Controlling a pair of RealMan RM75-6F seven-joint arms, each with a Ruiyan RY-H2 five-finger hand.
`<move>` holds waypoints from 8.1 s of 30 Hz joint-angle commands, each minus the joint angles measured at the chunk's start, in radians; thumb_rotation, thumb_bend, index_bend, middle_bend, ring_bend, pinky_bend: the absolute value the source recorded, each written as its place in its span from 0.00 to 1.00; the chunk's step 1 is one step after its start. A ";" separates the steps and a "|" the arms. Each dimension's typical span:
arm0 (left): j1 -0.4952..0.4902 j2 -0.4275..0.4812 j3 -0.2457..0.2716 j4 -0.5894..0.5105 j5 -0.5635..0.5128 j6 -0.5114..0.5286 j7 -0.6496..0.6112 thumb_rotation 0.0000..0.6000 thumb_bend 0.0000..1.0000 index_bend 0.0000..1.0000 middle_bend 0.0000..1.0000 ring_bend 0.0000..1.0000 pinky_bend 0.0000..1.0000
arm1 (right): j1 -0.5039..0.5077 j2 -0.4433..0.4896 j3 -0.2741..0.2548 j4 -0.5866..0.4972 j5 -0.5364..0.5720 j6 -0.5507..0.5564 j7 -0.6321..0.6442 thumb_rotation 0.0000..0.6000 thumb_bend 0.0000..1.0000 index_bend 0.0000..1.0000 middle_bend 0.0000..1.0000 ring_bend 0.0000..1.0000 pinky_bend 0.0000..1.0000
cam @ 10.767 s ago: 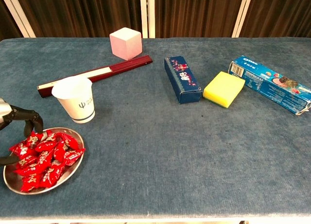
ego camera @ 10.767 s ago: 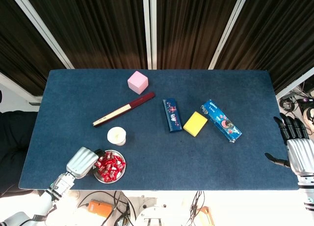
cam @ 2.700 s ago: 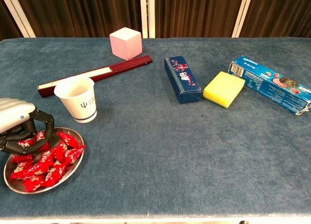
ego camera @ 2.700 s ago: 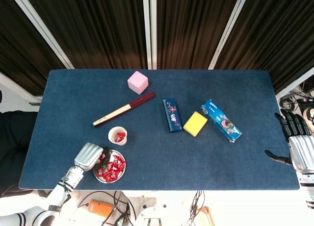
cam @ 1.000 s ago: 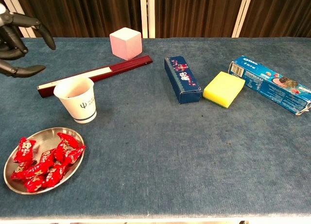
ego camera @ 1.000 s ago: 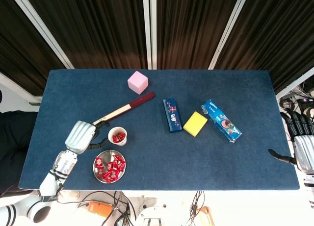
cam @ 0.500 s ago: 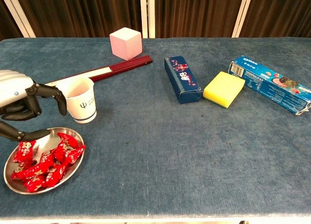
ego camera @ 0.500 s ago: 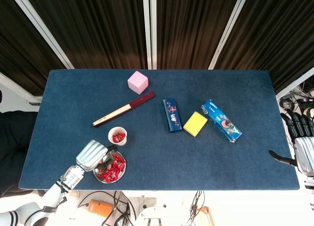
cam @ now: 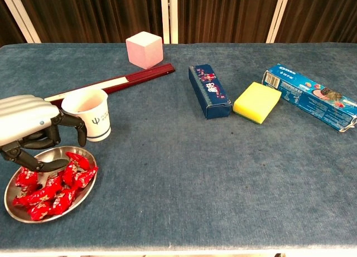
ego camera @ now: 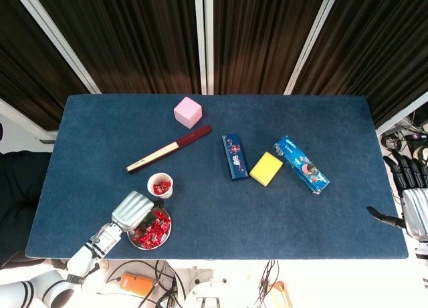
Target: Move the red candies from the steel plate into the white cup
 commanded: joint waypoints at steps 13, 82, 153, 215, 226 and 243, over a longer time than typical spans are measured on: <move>-0.018 -0.021 -0.004 0.007 -0.041 -0.045 0.028 1.00 0.25 0.45 0.97 0.94 0.84 | 0.002 -0.003 0.000 0.000 0.005 -0.009 -0.003 1.00 0.16 0.00 0.01 0.00 0.02; 0.010 0.149 0.026 -0.158 0.057 0.102 -0.010 1.00 0.24 0.40 0.96 0.92 0.83 | 0.004 -0.014 0.002 0.022 -0.002 -0.008 0.021 1.00 0.16 0.00 0.01 0.00 0.02; -0.020 0.046 0.034 -0.094 -0.083 -0.096 0.100 1.00 0.38 0.57 0.96 0.92 0.83 | 0.006 -0.022 -0.003 0.037 0.007 -0.020 0.033 1.00 0.16 0.00 0.01 0.00 0.02; 0.022 0.067 0.020 -0.162 0.018 0.059 0.011 1.00 0.20 0.42 0.96 0.92 0.83 | 0.002 -0.013 -0.002 0.024 -0.003 -0.008 0.024 1.00 0.16 0.00 0.01 0.00 0.02; 0.007 0.012 0.016 -0.112 -0.033 -0.012 0.080 1.00 0.20 0.42 0.96 0.92 0.83 | -0.003 -0.020 -0.005 0.039 0.000 -0.007 0.037 1.00 0.16 0.00 0.01 0.00 0.02; 0.001 -0.005 0.023 -0.092 -0.058 -0.043 0.101 1.00 0.20 0.43 0.96 0.92 0.83 | -0.003 -0.020 -0.005 0.034 0.002 -0.009 0.031 1.00 0.16 0.00 0.01 0.00 0.02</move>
